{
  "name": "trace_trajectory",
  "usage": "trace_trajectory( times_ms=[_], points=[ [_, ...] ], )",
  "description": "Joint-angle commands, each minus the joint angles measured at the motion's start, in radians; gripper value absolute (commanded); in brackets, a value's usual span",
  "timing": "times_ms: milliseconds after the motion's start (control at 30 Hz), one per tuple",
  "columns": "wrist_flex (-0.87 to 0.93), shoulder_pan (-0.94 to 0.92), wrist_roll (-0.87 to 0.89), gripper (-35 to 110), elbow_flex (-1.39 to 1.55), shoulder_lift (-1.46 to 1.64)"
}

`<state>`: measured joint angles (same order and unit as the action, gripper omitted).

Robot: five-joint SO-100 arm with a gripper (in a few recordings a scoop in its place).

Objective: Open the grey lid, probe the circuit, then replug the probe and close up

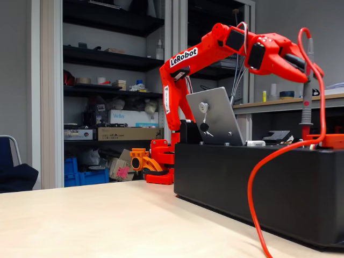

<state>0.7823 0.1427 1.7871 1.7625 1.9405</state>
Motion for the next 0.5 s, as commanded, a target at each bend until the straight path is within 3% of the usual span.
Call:
trace_trajectory(
  times_ms=[0,467],
  points=[
    [0.003,-0.015,-0.032,12,0.04,0.038],
    [0.017,-0.135,-0.176,11,-0.109,-0.129]
  ],
)
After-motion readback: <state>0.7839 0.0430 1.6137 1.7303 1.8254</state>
